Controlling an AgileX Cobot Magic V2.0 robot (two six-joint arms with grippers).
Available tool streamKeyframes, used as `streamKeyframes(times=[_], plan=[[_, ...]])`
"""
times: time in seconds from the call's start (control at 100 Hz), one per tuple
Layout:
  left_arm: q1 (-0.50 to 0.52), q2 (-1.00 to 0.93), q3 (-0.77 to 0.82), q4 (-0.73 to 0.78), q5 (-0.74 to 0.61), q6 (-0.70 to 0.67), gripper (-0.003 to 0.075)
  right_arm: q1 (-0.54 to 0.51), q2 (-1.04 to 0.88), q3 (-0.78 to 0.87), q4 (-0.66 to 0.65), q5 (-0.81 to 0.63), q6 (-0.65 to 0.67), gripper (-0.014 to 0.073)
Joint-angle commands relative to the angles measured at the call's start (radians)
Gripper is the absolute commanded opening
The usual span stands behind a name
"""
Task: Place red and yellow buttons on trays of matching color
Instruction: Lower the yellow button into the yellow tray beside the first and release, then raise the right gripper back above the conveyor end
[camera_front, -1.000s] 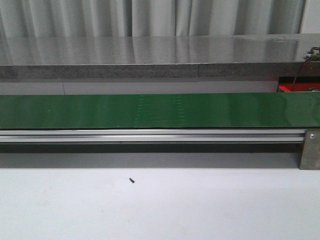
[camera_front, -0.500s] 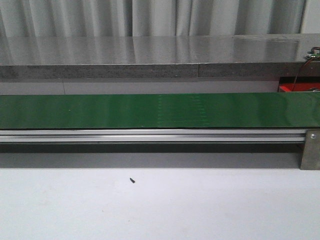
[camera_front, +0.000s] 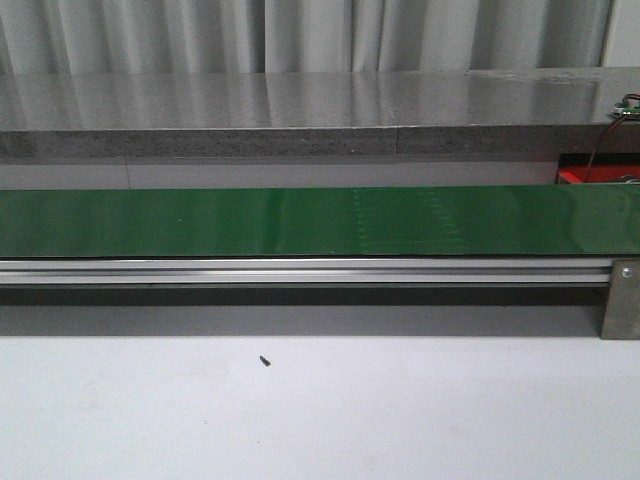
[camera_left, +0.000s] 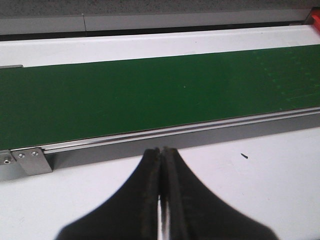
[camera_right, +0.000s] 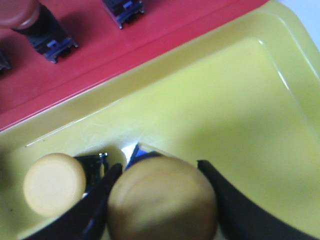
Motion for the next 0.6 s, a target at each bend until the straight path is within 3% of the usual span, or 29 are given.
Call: streamKeyframes(times=[0.0, 0.35, 0.59], plan=[[-0.010, 0.000, -0.028, -0.025, -0.059, -0.007, -0.0020, -0.008, 0.018, -0.025, 0.020, -0.076, 0.005, 0.0163], [-0.010, 0.000, -0.028, -0.025, -0.059, -0.007, -0.0020, -0.010, 0.132, -0.027, 0.041, -0.143, 0.005, 0.0173], [-0.010, 0.000, -0.028, -0.025, -0.059, -0.007, -0.0020, -0.011, 0.132, -0.030, 0.041, -0.148, 0.000, 0.0456]])
